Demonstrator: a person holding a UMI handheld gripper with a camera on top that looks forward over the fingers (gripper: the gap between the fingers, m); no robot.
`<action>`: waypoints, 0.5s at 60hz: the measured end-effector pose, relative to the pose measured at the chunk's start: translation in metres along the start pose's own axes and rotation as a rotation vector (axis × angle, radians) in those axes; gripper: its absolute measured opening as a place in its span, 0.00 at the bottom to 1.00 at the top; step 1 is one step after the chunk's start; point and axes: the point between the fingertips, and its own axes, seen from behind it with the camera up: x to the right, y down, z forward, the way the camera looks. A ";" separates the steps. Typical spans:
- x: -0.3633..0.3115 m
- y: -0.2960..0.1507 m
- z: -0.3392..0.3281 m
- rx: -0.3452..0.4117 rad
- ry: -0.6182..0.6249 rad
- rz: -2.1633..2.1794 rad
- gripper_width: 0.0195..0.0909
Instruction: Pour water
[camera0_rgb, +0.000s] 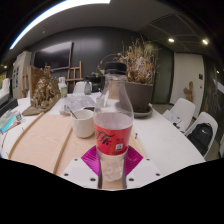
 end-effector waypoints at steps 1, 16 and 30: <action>0.000 0.000 -0.001 -0.002 0.005 -0.001 0.09; 0.020 -0.030 -0.001 -0.011 0.062 -0.047 0.05; 0.083 -0.111 0.018 0.045 0.208 -0.375 0.05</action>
